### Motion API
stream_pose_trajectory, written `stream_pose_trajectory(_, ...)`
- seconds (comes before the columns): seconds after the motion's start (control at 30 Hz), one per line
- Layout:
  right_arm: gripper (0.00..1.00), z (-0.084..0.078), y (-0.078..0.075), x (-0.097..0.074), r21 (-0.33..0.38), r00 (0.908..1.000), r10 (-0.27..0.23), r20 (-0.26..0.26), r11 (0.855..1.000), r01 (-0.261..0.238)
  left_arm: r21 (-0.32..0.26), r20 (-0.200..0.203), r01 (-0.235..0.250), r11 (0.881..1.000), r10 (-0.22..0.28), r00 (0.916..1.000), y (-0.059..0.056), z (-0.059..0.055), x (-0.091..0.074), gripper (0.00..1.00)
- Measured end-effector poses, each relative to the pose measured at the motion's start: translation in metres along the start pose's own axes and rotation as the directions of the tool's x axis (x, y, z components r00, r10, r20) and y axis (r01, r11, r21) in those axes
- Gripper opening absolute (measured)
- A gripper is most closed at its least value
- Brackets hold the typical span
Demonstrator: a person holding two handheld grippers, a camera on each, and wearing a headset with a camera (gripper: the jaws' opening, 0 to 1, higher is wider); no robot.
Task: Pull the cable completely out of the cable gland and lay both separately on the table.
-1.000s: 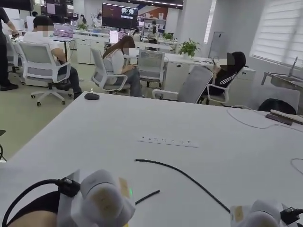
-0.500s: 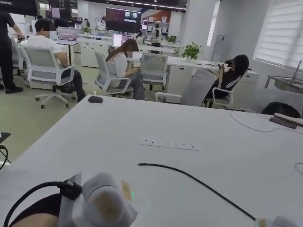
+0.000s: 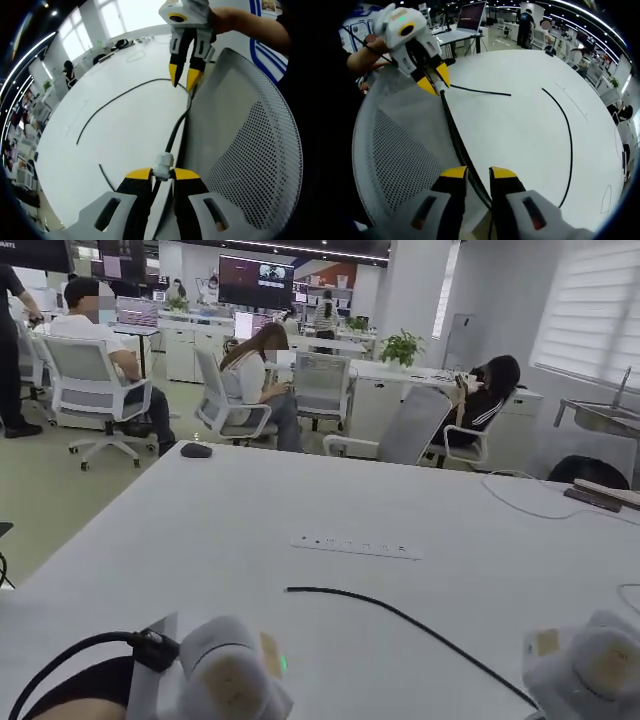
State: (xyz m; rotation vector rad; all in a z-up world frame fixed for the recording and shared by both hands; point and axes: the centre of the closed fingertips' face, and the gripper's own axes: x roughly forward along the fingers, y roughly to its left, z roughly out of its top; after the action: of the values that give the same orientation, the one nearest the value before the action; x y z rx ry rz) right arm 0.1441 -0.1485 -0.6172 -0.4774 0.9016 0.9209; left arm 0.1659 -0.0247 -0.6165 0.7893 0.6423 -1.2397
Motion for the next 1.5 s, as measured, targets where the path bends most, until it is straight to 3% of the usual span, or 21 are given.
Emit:
stream_pose_trajectory(0.2,0.17,0.039,0.024,0.018,-0.094,0.9969,0.005,0.079,0.996,0.002,0.018,0.013,-0.026,1.000,0.025,0.9996,0.000,0.004,0.001,0.16)
stream_pose_trajectory(0.3,0.19,0.045,0.033,0.028,-0.141,0.9976,0.025,0.064,0.990,-0.016,0.024,0.026,-0.023,0.999,0.023,0.9994,-0.003,0.008,0.001,0.16)
stream_pose_trajectory(0.4,0.27,0.048,0.037,0.034,-0.154,0.9986,0.024,0.047,0.988,-0.016,0.033,0.042,-0.028,0.999,0.027,0.9988,-0.006,0.012,0.000,0.16)
stream_pose_trajectory(0.5,0.09,0.052,0.042,0.035,-0.198,0.9977,0.044,0.051,0.980,-0.033,0.034,0.077,-0.034,0.999,0.031,0.9965,-0.008,0.020,-0.002,0.16)
stream_pose_trajectory(0.57,0.08,0.056,0.041,0.036,-0.179,0.9966,0.037,0.073,0.984,-0.023,0.036,0.078,-0.036,0.999,0.033,0.9964,-0.008,0.020,-0.001,0.16)
stream_pose_trajectory(0.63,0.04,0.056,0.041,0.036,-0.194,0.9969,0.035,0.070,0.981,-0.020,0.042,0.081,-0.043,0.998,0.039,0.9960,-0.007,0.020,-0.001,0.16)
stream_pose_trajectory(0.97,0.03,0.053,0.038,0.035,-0.183,0.9960,0.025,0.086,0.983,-0.009,0.019,0.097,-0.031,0.999,0.029,0.9948,-0.007,0.020,0.001,0.16)
stream_pose_trajectory(1.03,0.03,0.044,0.035,0.034,-0.195,0.9986,0.008,0.053,0.981,0.002,0.035,0.079,-0.042,0.998,0.039,0.9961,-0.004,0.016,0.001,0.16)
stream_pose_trajectory(1.3,0.02,0.021,0.022,0.027,-0.163,0.9996,-0.024,0.013,0.986,0.026,-0.005,0.087,-0.048,0.999,0.048,0.9950,0.001,0.010,-0.003,0.16)
stream_pose_trajectory(1.5,0.02,0.005,0.016,0.026,-0.126,0.9996,-0.020,-0.018,0.992,0.017,-0.013,0.091,-0.057,0.998,0.058,0.9942,0.004,0.009,-0.004,0.16)
